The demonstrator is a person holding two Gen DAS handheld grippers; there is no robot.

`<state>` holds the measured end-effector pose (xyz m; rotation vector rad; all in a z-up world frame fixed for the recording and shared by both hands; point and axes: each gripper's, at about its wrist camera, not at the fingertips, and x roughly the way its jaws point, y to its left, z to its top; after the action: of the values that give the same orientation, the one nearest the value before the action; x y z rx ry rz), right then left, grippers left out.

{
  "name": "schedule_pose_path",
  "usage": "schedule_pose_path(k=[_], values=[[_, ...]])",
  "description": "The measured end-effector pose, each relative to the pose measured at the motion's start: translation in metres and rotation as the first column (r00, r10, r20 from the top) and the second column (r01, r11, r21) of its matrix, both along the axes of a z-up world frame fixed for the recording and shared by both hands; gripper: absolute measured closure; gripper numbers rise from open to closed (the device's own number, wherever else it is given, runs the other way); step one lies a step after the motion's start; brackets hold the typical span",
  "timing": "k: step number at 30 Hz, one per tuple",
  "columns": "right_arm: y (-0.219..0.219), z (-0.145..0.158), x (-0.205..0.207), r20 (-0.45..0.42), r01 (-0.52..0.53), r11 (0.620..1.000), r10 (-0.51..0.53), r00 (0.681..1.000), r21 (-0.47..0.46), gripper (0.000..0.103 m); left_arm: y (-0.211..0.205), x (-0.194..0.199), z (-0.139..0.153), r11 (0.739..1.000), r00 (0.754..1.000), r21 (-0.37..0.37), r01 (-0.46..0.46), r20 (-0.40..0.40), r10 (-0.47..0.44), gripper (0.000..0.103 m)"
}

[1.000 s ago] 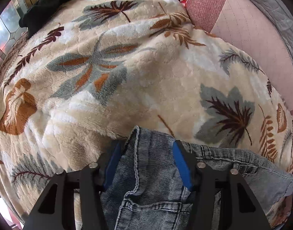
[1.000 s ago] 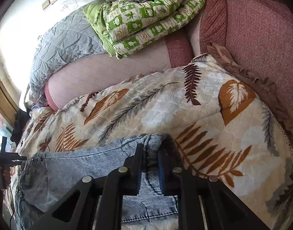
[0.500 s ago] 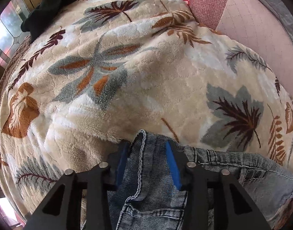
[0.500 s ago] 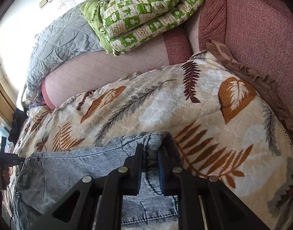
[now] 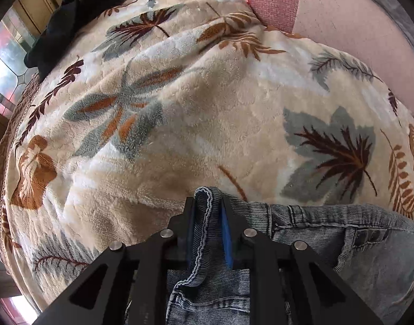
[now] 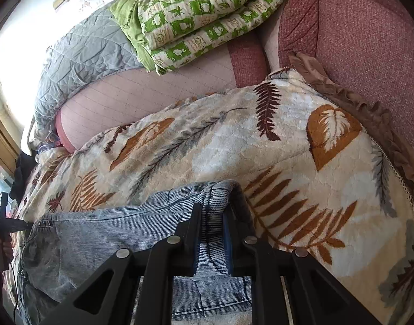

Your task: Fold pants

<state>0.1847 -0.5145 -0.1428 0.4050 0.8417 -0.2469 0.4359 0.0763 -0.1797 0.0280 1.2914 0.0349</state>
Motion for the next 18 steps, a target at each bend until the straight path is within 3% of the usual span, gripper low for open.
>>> schedule_pose_path(k=[6, 18], values=[[-0.007, -0.004, -0.002, -0.004, 0.017, 0.999, -0.017, 1.0, 0.047, 0.088, 0.003, -0.016, 0.023, 1.0, 0.995, 0.01, 0.021, 0.094, -0.022, 0.093], [-0.001, 0.048, -0.024, 0.115, 0.05, 0.997, -0.057, 0.992, 0.066, 0.088, 0.026, -0.071, 0.127, 0.987, 0.957, -0.141, 0.075, 0.288, -0.031, 0.094]])
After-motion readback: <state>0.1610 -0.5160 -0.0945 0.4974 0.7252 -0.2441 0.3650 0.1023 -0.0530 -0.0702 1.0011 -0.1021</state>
